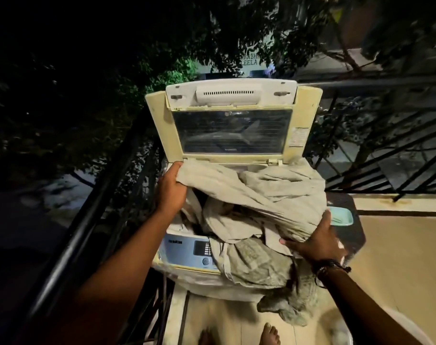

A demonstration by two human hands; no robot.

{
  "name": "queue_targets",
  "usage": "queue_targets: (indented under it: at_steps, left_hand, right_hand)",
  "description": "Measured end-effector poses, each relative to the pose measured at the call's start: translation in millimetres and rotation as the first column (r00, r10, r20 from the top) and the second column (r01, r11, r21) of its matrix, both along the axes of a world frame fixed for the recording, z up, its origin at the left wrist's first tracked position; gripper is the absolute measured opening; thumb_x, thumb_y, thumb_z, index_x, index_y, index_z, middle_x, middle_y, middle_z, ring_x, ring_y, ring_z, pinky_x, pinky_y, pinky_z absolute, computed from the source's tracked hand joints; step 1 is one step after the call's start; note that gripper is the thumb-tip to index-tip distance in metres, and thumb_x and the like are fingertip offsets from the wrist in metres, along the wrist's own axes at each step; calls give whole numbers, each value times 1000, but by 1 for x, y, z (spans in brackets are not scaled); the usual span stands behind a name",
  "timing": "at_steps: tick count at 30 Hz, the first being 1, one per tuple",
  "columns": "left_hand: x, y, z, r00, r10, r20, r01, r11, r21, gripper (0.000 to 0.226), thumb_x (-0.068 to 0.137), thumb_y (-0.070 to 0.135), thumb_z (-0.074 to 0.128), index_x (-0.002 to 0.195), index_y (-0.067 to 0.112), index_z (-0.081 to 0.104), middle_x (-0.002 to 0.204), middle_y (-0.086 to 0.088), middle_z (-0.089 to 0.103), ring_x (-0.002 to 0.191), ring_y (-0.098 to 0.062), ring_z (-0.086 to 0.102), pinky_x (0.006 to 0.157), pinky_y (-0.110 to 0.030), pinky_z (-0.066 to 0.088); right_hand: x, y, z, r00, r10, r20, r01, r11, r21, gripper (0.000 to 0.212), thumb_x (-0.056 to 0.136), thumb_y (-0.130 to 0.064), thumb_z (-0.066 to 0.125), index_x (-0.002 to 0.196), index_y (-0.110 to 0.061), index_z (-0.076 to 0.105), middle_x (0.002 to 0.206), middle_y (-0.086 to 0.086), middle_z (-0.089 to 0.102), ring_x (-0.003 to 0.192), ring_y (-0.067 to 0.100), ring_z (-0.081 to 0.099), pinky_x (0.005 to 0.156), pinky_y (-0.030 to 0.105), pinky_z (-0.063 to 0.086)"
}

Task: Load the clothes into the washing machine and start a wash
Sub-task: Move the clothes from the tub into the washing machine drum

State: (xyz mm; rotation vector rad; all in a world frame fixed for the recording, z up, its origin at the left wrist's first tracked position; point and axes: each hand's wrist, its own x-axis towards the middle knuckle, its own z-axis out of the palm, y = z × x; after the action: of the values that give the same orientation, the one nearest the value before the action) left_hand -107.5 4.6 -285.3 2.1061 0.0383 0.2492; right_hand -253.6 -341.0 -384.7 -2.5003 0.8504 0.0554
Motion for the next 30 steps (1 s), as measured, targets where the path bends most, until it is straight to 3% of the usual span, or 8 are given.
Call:
queue_targets:
  at_steps: [6, 10, 12, 15, 19, 23, 27, 30]
  left_hand:
    - [3, -8, 2, 992, -110, -64, 110, 994, 2, 35, 96, 4, 54, 126, 18, 64, 118, 4, 65, 110, -19, 61, 89, -23, 43]
    - [-6, 0, -13, 936, -319, -146, 334, 938, 93, 84, 78, -8, 67, 141, 41, 41, 122, 2, 55, 104, -17, 61, 92, -32, 51]
    - [-15, -5, -13, 905, -372, -207, 402, 907, 129, 111, 72, 4, 79, 152, 48, 16, 145, 3, 40, 119, -17, 57, 98, -38, 51]
    - [-25, -25, -2, 886, -408, -218, 438, 893, 107, 129, 68, 24, 89, 157, 41, -4, 158, 10, 28, 133, -12, 47, 100, -26, 47]
    - [-16, -41, 18, 929, -44, -367, 83, 992, 91, 66, 88, 24, 63, 146, 0, 41, 147, -20, 49, 133, -32, 51, 105, -34, 43]
    - [15, -30, 26, 945, 26, -325, 20, 990, 137, 43, 102, 7, 46, 142, -7, 45, 147, -25, 47, 135, -35, 48, 108, -31, 38]
    - [20, -43, 36, 979, -46, -197, 53, 998, 25, 45, 102, 1, 48, 144, -8, 38, 156, -22, 32, 146, -30, 32, 101, 6, 12]
    - [10, -29, -2, 929, -119, -351, 143, 989, 42, 56, 92, 14, 65, 144, 3, 46, 150, -16, 47, 140, -30, 43, 112, -26, 32]
  right_hand:
    - [29, -20, 31, 983, 156, 92, -157, 988, 3, 61, 66, -42, 84, 114, -18, 54, 101, 21, 70, 94, 41, 66, 72, 43, 50]
    - [67, 13, 93, 897, 100, 431, -226, 941, 252, 40, 72, -21, 80, 110, -15, 69, 107, 12, 74, 98, 29, 68, 76, 27, 47]
    - [89, 42, 131, 792, 39, 609, -370, 824, 429, 43, 71, -23, 73, 112, -13, 69, 108, 3, 73, 97, 13, 66, 82, 19, 50]
    - [121, 83, 170, 687, -155, 710, -565, 499, 656, 46, 79, -10, 64, 125, -6, 63, 117, 9, 72, 110, 24, 67, 95, 38, 54]
    - [146, 128, 204, 679, -273, 682, -684, 104, 722, 47, 90, -7, 61, 136, -5, 51, 132, 24, 61, 124, 45, 56, 104, 60, 47]
    - [157, 143, 214, 573, -191, 797, -765, 225, 603, 53, 91, -9, 64, 140, -3, 44, 137, 21, 58, 129, 40, 53, 109, 60, 42]
    - [165, 117, 195, 447, 102, 889, -758, 571, 316, 61, 85, -6, 74, 138, -3, 45, 135, 9, 60, 125, 19, 58, 108, 38, 46]
    - [156, 77, 138, 530, 470, 706, -662, 750, -2, 68, 79, -26, 80, 138, -13, 48, 132, 6, 60, 119, 21, 57, 100, 36, 48]
